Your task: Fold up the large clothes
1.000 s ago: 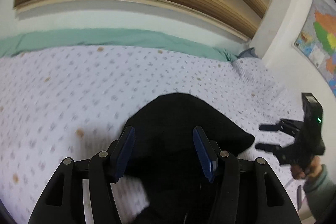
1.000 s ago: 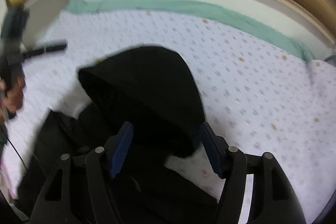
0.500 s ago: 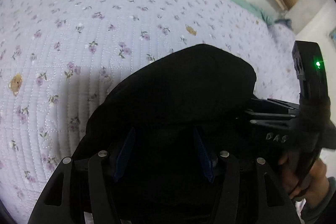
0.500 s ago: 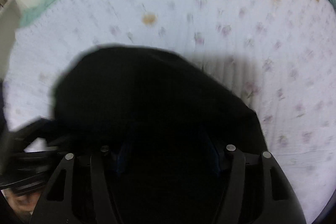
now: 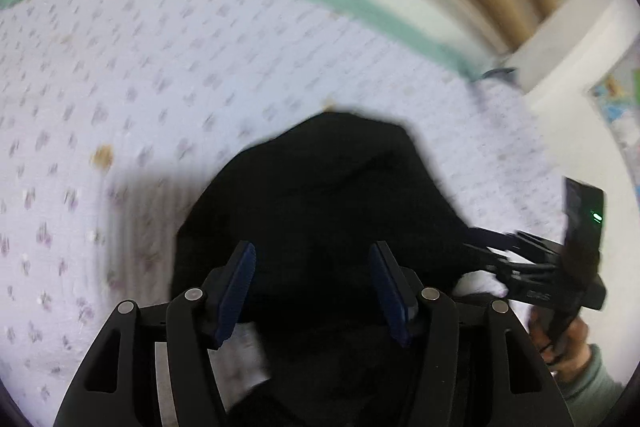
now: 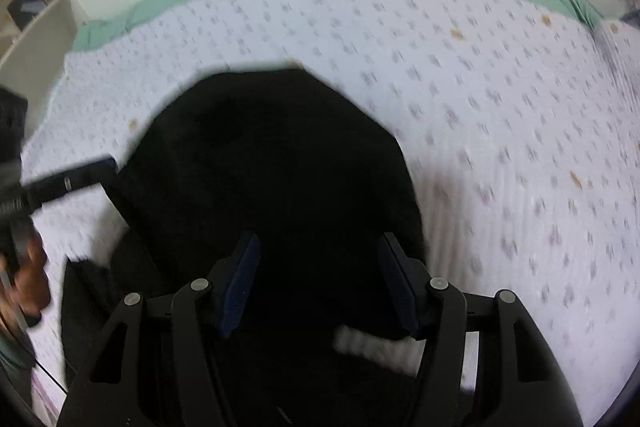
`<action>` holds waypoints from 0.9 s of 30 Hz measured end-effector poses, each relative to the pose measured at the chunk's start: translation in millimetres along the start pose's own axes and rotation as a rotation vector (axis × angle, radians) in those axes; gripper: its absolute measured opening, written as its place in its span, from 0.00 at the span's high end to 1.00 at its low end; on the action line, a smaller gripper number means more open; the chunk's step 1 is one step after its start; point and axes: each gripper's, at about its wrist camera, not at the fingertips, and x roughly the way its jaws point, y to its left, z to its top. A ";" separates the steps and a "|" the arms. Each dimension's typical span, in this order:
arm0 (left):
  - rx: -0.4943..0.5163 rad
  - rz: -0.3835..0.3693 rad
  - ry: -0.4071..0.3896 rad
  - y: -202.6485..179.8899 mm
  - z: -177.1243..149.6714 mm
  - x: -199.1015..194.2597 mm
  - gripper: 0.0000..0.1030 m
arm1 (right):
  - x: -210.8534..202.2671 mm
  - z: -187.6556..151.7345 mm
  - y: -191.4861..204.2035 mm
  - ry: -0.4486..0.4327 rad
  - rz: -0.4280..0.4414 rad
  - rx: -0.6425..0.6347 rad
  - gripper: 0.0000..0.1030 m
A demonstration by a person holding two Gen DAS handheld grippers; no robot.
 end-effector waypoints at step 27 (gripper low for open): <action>-0.168 -0.304 0.159 55.6 67.4 43.0 0.25 | 53.4 90.6 -79.9 0.102 0.267 0.075 0.29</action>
